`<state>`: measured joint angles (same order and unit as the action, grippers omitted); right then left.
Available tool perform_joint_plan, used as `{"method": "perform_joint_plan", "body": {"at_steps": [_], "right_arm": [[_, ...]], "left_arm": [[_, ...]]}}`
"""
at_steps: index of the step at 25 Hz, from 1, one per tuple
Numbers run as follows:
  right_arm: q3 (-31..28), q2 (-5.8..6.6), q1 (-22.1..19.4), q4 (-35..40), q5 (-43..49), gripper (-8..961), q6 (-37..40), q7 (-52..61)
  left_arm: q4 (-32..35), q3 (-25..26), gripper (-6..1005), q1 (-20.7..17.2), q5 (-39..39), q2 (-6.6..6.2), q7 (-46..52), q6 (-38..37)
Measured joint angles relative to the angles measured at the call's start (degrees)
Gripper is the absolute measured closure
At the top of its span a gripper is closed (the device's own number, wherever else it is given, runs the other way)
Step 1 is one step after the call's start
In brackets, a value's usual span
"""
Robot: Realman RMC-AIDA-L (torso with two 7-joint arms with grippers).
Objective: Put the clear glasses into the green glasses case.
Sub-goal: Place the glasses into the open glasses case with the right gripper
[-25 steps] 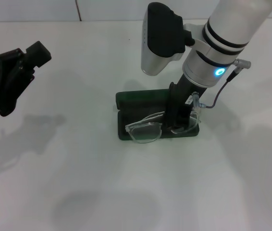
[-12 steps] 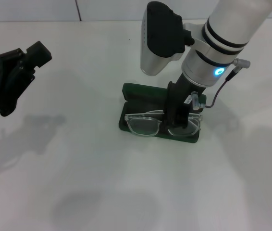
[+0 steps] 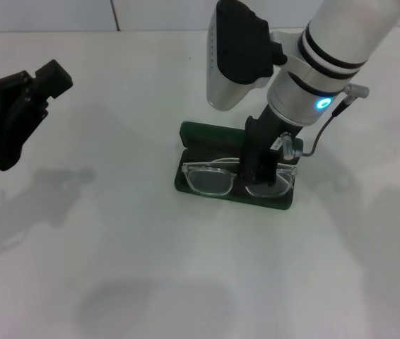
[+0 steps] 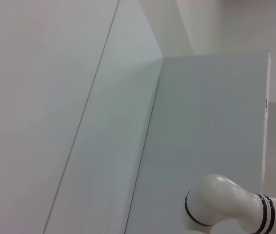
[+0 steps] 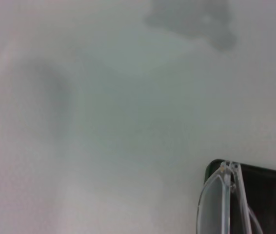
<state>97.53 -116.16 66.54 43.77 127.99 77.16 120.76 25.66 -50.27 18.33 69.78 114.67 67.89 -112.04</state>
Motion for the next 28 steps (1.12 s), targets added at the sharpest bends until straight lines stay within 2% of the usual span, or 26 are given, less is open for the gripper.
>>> {"method": "perform_joint_plan", "body": {"at_steps": [9, 28], "right_arm": [[-0.45, 0.13, -1.78, 4.15, 1.89, 889, 0.24, 1.14], [-0.47, -0.03, -2.74, 3.52, 1.79, 888, -1.03, 1.39]], "left_arm": [[0.0, -0.01, 969, 0.31, -0.08, -0.11, 0.03, -0.02], [0.0, -0.01, 969, 0.57, -0.09, -0.07, -0.13, 0.16]]}}
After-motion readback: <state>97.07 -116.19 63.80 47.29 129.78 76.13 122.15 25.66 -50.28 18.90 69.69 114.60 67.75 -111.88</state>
